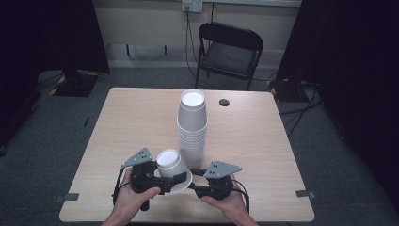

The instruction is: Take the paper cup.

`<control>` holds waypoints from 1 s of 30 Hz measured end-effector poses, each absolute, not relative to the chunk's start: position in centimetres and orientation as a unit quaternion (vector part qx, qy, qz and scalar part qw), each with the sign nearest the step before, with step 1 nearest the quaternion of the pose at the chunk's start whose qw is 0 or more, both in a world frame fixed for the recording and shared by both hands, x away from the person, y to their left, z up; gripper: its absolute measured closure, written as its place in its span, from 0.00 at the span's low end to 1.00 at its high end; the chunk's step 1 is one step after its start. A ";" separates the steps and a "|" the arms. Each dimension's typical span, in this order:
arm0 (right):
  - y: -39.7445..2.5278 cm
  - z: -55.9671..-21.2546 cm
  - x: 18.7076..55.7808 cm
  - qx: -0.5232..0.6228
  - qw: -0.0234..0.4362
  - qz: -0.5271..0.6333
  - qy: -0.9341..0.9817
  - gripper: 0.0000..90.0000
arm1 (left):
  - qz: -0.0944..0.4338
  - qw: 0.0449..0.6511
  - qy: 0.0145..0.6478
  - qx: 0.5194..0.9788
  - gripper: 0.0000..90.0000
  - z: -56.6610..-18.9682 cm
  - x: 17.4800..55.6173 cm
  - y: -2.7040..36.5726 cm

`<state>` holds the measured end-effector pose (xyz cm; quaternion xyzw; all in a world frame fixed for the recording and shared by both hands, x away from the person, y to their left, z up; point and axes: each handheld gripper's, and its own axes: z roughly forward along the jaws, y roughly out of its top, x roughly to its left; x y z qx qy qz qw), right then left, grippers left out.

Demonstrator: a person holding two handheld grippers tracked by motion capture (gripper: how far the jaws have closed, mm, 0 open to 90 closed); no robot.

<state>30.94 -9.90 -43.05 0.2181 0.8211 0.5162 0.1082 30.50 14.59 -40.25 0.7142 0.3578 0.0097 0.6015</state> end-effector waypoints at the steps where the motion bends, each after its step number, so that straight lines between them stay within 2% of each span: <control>1: -9.8 -43.1 30.9 0.216 0.112 0.519 0.819 0.59 | 0.008 0.602 0.358 0.713 0.17 -40.3 30.5 14.5; 4: -9.7 -43.0 30.8 0.211 0.138 0.536 0.806 0.66 | 0.001 0.605 0.360 0.710 0.17 -40.3 30.5 14.5; 8: -9.5 -42.8 30.6 0.203 0.152 0.544 0.800 0.68 | -0.011 0.608 0.361 0.707 0.17 -40.3 30.6 14.5; 24: -9.3 -42.8 30.5 0.181 0.168 0.556 0.794 0.75 | -0.056 0.609 0.368 0.700 0.17 -40.7 30.5 14.3; 30: -9.5 -42.8 30.6 0.181 0.176 0.555 0.792 0.84 | -0.071 0.606 0.368 0.702 0.17 -40.8 30.7 14.4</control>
